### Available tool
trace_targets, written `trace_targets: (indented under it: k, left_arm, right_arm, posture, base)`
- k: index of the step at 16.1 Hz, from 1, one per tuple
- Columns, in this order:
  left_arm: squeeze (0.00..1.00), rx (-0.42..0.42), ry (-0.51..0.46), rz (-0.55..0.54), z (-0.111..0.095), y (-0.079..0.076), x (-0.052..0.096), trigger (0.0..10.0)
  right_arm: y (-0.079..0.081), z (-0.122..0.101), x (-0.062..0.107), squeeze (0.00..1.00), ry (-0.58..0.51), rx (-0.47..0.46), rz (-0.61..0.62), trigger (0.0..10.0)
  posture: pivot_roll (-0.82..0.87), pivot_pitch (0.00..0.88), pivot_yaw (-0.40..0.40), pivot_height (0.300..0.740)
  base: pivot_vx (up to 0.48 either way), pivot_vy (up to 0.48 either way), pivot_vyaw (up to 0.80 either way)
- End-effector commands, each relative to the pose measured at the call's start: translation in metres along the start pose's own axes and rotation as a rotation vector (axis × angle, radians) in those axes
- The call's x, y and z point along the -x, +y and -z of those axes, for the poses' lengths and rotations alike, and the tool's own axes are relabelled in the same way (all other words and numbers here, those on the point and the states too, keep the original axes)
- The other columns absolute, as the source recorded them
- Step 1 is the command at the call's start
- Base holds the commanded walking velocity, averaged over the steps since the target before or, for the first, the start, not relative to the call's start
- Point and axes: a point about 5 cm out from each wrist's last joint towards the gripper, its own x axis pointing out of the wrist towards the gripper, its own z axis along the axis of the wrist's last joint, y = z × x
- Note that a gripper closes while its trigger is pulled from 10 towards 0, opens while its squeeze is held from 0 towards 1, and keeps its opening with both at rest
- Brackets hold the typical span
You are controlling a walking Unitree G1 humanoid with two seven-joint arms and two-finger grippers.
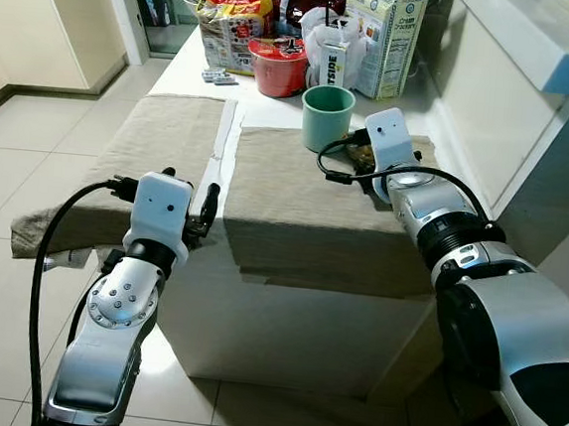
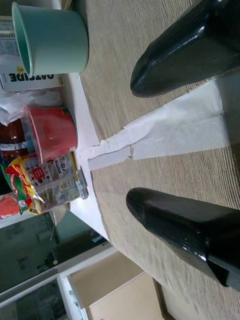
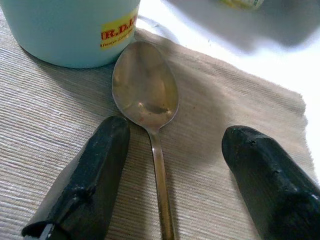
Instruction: Setting the table
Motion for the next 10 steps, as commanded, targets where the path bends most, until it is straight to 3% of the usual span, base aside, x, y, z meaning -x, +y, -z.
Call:
trace_targets:
  k: [1,10]
  left_arm:
    - [0.00,-0.020,-0.015,-0.010,-0.0028,0.0045,-0.0014,10.0]
    - [0.00,-0.011,-0.019,-0.010,-0.0026,0.0008,-0.0051,10.0]
  right_arm:
    - [0.0040,0.0071,-0.0004,0.00,0.046,-0.052,-0.039,10.0]
    - [0.0027,0.0138,0.0006,0.00,0.122,-0.084,-0.081,10.0]
  posture:
    - [0.00,0.000,0.049,0.740]
    - [-0.03,0.000,0.029,0.740]
  base:
    - [0.000,0.000,0.00]
    - [0.000,0.000,0.00]
